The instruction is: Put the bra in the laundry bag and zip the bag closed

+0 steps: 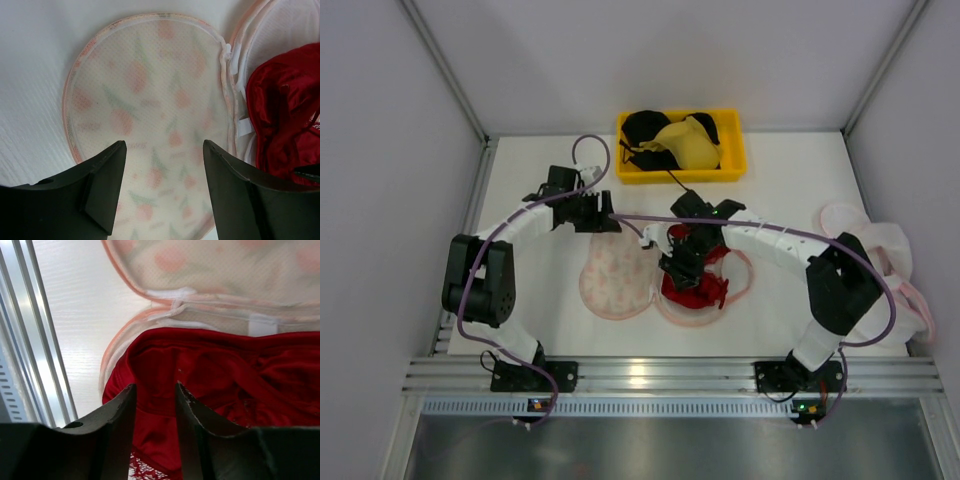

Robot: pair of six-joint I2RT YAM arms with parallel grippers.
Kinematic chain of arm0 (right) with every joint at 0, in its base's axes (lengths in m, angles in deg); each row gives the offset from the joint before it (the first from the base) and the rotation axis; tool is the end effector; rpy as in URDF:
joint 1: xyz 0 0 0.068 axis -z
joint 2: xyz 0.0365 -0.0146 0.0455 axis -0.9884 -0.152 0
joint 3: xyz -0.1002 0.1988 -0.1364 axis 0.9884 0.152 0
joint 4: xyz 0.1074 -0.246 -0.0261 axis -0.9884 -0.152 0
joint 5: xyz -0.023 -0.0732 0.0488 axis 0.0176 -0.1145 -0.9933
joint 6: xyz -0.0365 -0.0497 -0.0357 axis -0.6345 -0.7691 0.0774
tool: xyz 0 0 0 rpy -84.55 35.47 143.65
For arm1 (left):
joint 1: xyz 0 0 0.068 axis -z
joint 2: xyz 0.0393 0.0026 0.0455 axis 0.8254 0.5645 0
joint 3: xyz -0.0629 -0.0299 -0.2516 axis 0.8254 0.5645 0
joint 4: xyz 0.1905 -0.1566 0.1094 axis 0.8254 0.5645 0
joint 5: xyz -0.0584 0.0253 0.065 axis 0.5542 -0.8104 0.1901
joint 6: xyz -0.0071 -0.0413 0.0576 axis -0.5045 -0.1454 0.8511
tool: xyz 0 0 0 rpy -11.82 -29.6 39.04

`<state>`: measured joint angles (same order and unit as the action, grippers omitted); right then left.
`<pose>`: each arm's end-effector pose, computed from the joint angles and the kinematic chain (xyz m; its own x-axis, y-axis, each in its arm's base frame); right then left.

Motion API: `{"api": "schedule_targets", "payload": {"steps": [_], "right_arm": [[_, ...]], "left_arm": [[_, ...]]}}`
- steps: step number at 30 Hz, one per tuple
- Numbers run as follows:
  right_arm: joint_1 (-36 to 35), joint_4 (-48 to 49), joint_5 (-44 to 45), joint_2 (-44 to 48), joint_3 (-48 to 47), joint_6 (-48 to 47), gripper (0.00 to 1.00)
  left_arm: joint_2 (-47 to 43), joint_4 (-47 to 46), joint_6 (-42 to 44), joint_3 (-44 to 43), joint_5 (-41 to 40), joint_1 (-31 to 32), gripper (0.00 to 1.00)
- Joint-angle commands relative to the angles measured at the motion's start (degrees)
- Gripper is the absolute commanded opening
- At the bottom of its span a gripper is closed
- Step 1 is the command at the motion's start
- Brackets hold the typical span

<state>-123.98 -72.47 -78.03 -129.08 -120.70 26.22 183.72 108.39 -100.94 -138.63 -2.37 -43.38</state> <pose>0.2259 0.2483 0.1801 -0.2158 -0.8442 -0.4907 -0.9623 0.0987 0.2535 0.3544 -0.1046 0.1734 -0.8565 -0.0079 -0.5161 0.2866 0.8242 -0.4883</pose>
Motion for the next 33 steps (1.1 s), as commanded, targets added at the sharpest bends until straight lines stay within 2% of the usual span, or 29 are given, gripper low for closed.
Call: {"api": "schedule_targets", "payload": {"steps": [1,7,10,12,15,19,22,24,28,33], "right_arm": [[-0.79,-0.50,1.21,-0.21,-6.07,0.18,0.38],[0.52,-1.03,4.37,1.72,-9.69,2.64,0.56],[3.59,-0.50,4.12,3.74,-10.48,4.40,0.57],[5.97,1.07,3.68,5.75,-10.31,6.42,0.57],[13.34,2.40,2.27,7.25,-9.26,9.06,0.54],[22.92,-0.40,3.40,6.99,-8.12,9.85,0.49],[26.09,-1.99,3.85,7.17,-5.66,8.89,0.48],[26.90,-3.57,5.25,8.39,-2.42,5.56,0.45],[27.25,-0.25,6.49,11.03,4.10,3.62,0.43],[27.07,5.72,6.66,7.79,4.55,5.72,0.43]], "left_arm": [[0.41,-0.11,0.38,-1.22,-0.63,-0.30,0.69],[0.59,1.91,1.17,-1.84,-0.28,-2.14,0.69],[0.41,3.49,2.58,-1.92,0.42,-4.86,0.69],[0.41,4.90,4.07,-2.01,0.51,-6.00,0.68],[0.24,6.74,7.23,-2.19,0.42,-7.68,0.68],[0.32,8.41,11.81,-1.49,-2.83,-8.12,0.68],[0.94,9.03,12.96,-0.52,-2.31,-9.17,0.68],[1.46,8.94,12.51,-0.52,-1.25,-9.79,0.68],[2.69,8.94,10.58,-0.87,-0.29,-9.97,0.67],[3.66,8.86,9.79,-1.66,0.25,-9.97,0.67]]}}
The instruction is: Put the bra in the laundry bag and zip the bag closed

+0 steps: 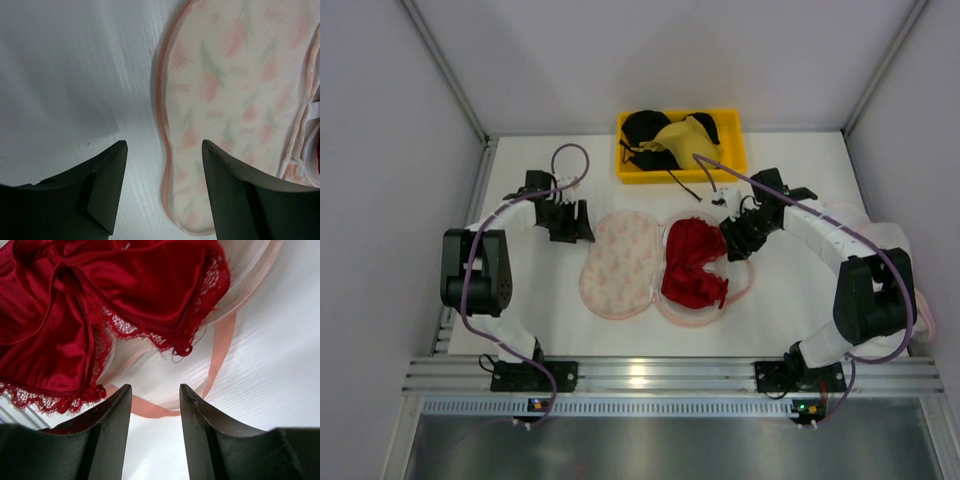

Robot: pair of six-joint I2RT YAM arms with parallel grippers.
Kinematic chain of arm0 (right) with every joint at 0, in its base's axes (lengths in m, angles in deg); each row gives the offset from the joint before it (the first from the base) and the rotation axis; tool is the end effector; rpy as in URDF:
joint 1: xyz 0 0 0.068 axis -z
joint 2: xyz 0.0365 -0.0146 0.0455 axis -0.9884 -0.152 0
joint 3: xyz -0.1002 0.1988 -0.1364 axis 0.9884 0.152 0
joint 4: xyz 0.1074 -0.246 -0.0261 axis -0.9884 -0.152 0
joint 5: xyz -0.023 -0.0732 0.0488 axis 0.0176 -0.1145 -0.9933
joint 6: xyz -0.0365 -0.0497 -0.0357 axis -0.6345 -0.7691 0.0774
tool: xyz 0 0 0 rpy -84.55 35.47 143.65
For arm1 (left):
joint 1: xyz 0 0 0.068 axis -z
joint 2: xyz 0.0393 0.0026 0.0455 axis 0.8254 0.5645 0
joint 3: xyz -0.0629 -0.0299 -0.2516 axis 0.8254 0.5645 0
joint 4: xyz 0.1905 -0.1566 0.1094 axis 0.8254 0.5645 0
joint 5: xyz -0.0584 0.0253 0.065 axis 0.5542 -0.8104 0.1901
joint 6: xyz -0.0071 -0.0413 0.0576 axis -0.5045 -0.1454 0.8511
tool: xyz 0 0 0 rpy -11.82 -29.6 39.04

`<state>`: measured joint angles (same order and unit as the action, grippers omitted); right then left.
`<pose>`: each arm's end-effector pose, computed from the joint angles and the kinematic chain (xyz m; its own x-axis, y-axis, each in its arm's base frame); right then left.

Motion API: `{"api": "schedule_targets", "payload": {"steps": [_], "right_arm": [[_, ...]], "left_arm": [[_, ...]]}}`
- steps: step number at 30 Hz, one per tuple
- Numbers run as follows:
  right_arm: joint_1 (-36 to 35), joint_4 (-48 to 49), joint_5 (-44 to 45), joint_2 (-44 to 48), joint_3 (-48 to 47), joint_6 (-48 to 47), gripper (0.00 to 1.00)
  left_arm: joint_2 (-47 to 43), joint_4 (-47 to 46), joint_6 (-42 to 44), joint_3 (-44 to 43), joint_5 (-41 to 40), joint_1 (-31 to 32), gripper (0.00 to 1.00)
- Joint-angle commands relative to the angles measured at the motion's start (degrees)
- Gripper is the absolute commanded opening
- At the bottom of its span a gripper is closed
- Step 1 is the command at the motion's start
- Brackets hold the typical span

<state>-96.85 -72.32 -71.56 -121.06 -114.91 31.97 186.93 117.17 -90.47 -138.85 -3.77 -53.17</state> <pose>0.2898 0.1051 0.1901 -0.6439 -0.6178 -0.4513 -0.7463 0.6371 0.1927 0.3543 -0.0410 0.1447 -0.9072 0.0097 -0.4207 0.2000 0.8896 -0.4107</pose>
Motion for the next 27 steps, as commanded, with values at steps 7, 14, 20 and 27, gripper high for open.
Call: {"api": "schedule_targets", "payload": {"steps": [7,14,20,27], "right_arm": [[-0.66,8.31,-2.35,-5.59,-4.50,0.15,0.46],[-5.58,7.43,-6.39,-8.41,-5.11,-1.52,0.08],[-10.07,4.98,-8.77,-8.67,-7.48,-1.43,0.00],[-9.81,-0.20,-7.02,-7.01,-6.78,-5.03,0.31]], "left_arm": [[0.71,0.07,-0.24,-1.62,1.73,-0.17,0.67],[1.59,0.07,-0.77,-2.06,1.73,-0.17,0.66],[1.15,-0.02,-0.85,-1.88,1.82,-0.17,0.66],[0.89,0.07,-1.03,-2.06,1.99,-0.17,0.66]]}}
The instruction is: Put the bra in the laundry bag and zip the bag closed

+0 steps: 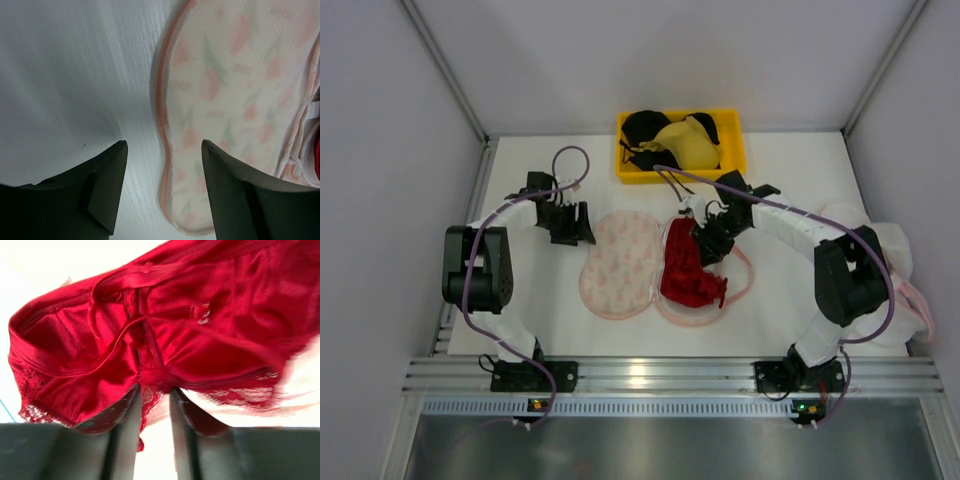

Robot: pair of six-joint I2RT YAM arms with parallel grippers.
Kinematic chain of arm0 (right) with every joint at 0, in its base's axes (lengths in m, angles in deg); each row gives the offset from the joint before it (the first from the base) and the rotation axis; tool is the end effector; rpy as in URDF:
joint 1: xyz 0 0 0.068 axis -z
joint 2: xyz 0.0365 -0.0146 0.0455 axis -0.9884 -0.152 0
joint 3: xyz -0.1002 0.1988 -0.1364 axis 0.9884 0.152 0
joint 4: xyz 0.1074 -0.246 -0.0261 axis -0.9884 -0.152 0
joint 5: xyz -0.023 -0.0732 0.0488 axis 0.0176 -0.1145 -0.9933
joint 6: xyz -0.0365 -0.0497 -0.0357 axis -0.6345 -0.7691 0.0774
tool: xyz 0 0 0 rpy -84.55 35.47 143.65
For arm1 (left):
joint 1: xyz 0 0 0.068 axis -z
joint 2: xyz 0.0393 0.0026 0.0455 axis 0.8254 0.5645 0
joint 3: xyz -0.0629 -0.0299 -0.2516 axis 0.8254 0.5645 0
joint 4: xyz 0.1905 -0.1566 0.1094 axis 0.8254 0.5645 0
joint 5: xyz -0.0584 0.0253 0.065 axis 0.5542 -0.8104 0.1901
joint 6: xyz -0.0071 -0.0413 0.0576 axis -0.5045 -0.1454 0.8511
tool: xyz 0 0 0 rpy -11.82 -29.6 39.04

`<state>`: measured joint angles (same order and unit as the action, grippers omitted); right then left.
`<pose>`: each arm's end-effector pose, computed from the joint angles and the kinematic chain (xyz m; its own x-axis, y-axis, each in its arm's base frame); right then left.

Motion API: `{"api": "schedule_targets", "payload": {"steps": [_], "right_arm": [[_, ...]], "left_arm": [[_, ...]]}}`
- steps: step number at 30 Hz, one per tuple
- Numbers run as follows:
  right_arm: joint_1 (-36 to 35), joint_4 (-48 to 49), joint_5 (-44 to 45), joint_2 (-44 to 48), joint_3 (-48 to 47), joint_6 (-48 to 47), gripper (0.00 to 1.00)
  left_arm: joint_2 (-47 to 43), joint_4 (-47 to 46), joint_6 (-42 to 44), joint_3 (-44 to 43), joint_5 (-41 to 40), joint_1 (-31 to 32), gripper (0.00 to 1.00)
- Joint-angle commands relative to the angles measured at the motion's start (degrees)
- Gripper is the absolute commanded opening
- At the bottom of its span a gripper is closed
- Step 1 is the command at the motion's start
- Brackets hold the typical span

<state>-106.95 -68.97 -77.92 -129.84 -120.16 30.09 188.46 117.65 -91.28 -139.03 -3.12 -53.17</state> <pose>0.2945 0.1740 0.1753 -0.4959 -0.7093 -0.5010 -0.8680 0.4219 0.2618 0.3546 -0.0416 0.1365 -0.9229 -0.0021 -0.3851 0.1777 0.8850 -0.4305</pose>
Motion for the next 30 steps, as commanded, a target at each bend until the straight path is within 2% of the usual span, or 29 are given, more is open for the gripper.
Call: {"api": "schedule_targets", "payload": {"steps": [1,3,5,6,11,14,21,27,28,30], "right_arm": [[0.47,-4.08,-0.48,2.13,-1.45,-3.59,0.34],[1.08,-5.92,0.13,3.27,-1.54,-4.55,0.41],[2.04,-6.98,0.66,4.67,-1.54,-5.00,0.42],[2.31,-7.51,0.84,5.29,-1.62,-5.44,0.46],[4.33,-12.60,-0.74,11.53,0.56,-7.90,0.48],[4.16,-14.62,-2.67,15.13,3.89,-10.44,0.53],[1.70,-13.15,-1.54,14.88,9.27,-10.81,0.56],[-1.90,-7.87,0.93,10.75,10.77,-8.87,0.54],[-2.34,-6.39,1.19,9.44,10.59,-8.69,0.52],[-3.66,-5.41,1.37,8.03,9.10,-8.17,0.40]], "left_arm": [[-0.64,-0.41,-0.14,-1.97,1.43,-0.17,0.66],[-0.47,-0.41,-0.22,-1.97,1.60,-0.17,0.66],[-0.38,-0.41,-0.22,-2.15,1.78,-0.17,0.66],[-0.38,-0.41,-0.22,-2.23,1.69,-0.17,0.67],[-0.29,-0.41,-0.22,-2.32,2.22,-0.17,0.66],[-0.11,-0.41,-0.14,-2.23,2.39,-0.17,0.66],[0.59,-0.41,-0.40,-2.50,2.66,-0.17,0.67],[0.15,-0.32,-0.14,-2.15,2.31,-0.17,0.67],[-0.02,-0.32,-0.14,-2.06,2.39,-0.17,0.67],[-0.11,-0.41,-0.14,-1.97,2.31,-0.17,0.67]]}}
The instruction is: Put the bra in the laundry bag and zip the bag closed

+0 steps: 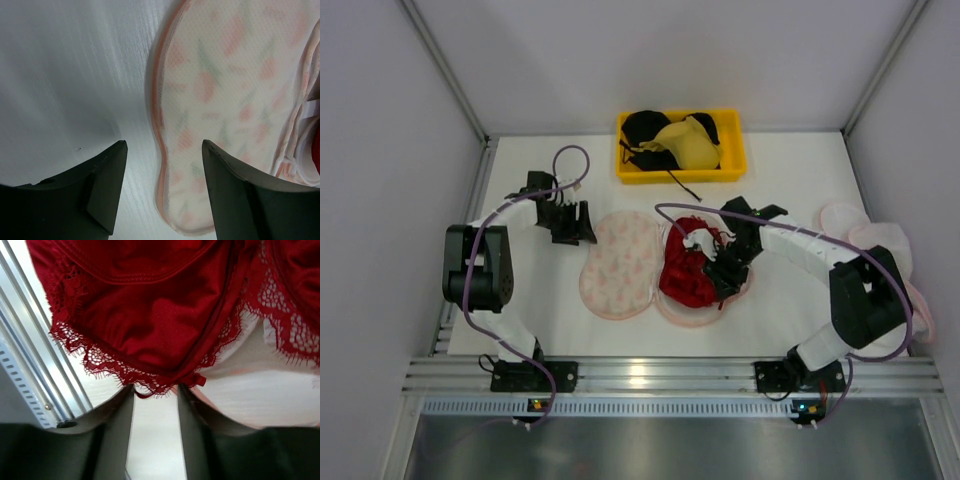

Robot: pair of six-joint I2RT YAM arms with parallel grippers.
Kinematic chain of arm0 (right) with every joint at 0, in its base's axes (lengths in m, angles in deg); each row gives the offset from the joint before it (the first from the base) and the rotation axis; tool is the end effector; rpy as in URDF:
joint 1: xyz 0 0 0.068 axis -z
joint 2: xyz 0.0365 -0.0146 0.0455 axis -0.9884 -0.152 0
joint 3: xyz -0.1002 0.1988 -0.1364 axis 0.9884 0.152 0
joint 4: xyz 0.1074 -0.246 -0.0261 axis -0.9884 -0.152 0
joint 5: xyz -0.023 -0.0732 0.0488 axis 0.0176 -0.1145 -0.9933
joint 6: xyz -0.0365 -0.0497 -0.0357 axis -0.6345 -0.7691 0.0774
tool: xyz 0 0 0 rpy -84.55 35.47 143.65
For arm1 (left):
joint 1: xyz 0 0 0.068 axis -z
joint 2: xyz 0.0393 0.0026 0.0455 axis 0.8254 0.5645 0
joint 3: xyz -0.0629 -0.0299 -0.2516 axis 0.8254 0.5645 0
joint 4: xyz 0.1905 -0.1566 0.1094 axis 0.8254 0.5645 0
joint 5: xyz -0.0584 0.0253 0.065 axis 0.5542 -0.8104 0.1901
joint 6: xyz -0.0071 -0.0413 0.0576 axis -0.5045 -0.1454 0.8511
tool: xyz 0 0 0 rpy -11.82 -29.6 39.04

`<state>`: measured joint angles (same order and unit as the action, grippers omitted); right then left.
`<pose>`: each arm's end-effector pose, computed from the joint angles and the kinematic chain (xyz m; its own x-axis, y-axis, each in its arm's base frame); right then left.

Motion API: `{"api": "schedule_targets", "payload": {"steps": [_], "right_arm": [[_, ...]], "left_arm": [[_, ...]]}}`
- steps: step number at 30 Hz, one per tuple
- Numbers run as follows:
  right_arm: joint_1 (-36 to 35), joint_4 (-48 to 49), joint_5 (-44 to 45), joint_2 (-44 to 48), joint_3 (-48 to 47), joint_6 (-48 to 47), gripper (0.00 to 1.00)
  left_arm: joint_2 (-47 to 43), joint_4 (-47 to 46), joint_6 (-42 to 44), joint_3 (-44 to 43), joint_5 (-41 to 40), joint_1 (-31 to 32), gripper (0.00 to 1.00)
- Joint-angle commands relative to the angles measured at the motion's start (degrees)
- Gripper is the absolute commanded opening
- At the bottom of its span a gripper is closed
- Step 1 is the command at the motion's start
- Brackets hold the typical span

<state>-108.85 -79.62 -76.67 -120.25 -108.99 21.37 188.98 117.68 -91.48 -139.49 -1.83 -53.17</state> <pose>0.2270 0.1502 0.1640 -0.4183 -0.8285 -0.3724 -0.8969 0.3119 0.3134 0.3563 -0.0428 0.1363 -0.9245 -0.0046 -0.3813 0.1814 0.8743 -0.4503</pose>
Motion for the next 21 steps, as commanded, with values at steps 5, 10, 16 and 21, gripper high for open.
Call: {"api": "schedule_targets", "payload": {"steps": [5,10,16,21], "right_arm": [[-3.95,7.17,-1.01,-3.68,-7.86,2.31,0.03],[-4.92,8.58,-1.64,-3.33,-10.24,3.28,0.00],[-5.01,10.16,-0.93,-4.65,-8.06,1.52,0.00],[-5.10,15.33,0.30,-3.16,-6.90,3.80,0.00]], "left_arm": [[-1.08,-0.43,0.41,-1.25,0.67,-0.17,0.67],[-1.25,-0.43,0.68,-0.81,0.23,-0.17,0.67],[-1.43,-0.35,0.50,-0.19,-0.39,-0.17,0.67],[-2.57,0.09,0.50,1.65,-2.23,-0.17,0.67]]}}
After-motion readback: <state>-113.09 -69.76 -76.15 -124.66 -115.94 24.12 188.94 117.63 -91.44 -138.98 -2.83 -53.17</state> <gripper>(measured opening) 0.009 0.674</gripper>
